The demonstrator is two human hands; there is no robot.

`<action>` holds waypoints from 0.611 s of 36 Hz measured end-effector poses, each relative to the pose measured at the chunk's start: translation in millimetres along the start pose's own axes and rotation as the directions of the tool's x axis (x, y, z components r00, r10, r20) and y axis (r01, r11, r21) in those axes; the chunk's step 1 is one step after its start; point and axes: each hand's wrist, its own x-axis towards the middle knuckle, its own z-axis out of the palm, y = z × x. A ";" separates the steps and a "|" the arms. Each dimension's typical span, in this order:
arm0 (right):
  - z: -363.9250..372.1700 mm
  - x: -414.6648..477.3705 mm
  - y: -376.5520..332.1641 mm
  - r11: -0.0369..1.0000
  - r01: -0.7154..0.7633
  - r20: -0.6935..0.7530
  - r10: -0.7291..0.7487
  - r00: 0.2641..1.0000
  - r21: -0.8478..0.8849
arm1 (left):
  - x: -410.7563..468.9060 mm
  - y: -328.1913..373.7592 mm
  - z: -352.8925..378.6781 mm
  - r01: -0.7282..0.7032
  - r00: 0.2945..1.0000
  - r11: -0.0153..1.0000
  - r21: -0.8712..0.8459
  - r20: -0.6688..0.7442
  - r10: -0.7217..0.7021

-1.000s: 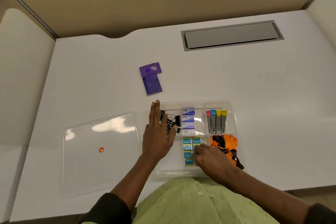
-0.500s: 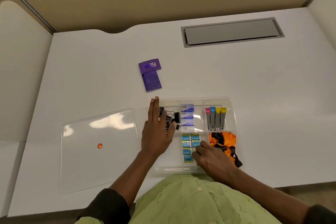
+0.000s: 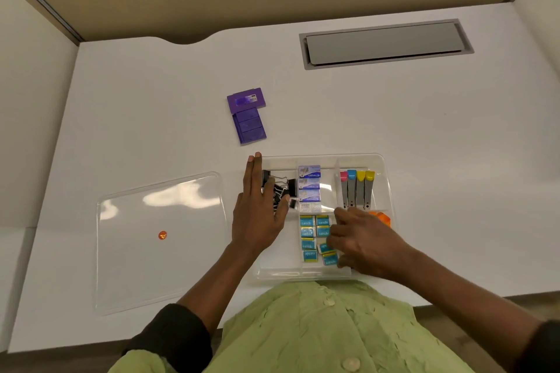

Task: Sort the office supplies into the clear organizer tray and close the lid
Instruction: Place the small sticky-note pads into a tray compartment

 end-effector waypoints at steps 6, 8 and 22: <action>25.7 14.5 -22.4 0.989 -0.062 0.102 0.076 0.992 -0.138 | -1.4 1.5 -1.6 -0.004 1.000 1.000 0.001 -0.001 0.004; 29.1 17.1 -25.6 0.988 -0.108 0.100 0.120 0.988 -0.112 | -1.4 1.4 -1.8 -0.004 1.000 1.000 -0.001 -0.001 0.004; 39.6 13.4 -36.3 0.967 -0.248 0.027 0.250 0.968 -0.066 | -0.2 0.4 -0.2 0.035 0.999 0.999 -0.012 0.014 -0.035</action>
